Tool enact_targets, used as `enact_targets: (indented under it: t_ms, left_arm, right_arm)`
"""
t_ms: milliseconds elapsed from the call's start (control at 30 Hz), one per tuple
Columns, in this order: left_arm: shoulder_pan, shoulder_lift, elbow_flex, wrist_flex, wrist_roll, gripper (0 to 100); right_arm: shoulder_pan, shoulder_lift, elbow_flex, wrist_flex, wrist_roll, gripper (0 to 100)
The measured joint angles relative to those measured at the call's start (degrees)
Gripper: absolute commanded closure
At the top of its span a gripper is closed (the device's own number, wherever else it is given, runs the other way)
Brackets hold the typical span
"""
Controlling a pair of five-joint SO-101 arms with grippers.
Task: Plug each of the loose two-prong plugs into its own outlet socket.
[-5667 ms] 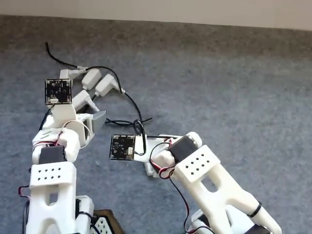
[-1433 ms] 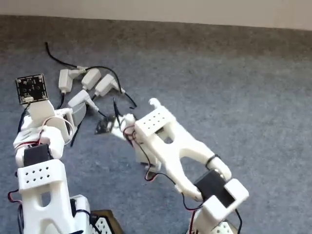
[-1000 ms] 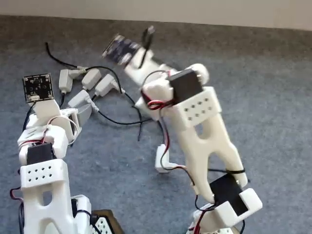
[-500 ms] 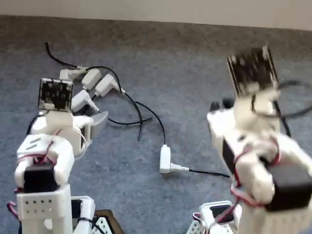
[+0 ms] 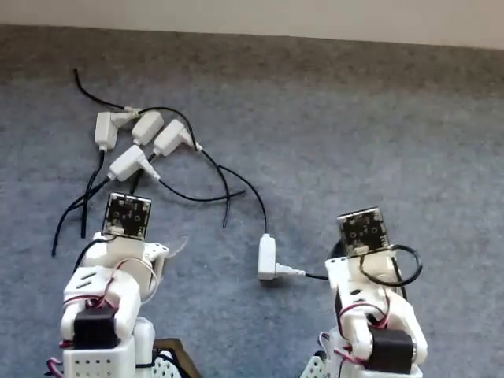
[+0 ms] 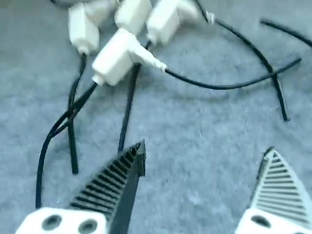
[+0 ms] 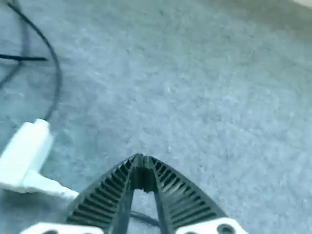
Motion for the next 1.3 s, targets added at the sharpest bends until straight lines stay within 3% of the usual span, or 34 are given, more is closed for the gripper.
enact_targets:
  t_ms: [367, 667, 800, 1300]
  left_arm:
    - [0.00, -0.09, 11.25, 0.00, 0.00, 64]
    - [0.00, 0.00, 11.43, 3.25, 0.00, 64]
    - [0.00, 0.00, 11.43, 7.82, 0.00, 64]
    - [0.00, 0.00, 11.43, 8.44, 0.00, 64]
  right_arm:
    - [9.76, -0.97, 16.35, -16.44, -9.67, 98.6]
    - [16.53, -0.97, 16.35, -10.55, -9.67, 98.6]
    - [16.35, -1.05, 16.35, -3.25, -9.67, 98.6]
    - [16.70, -1.23, 16.53, -1.93, -9.67, 98.6]
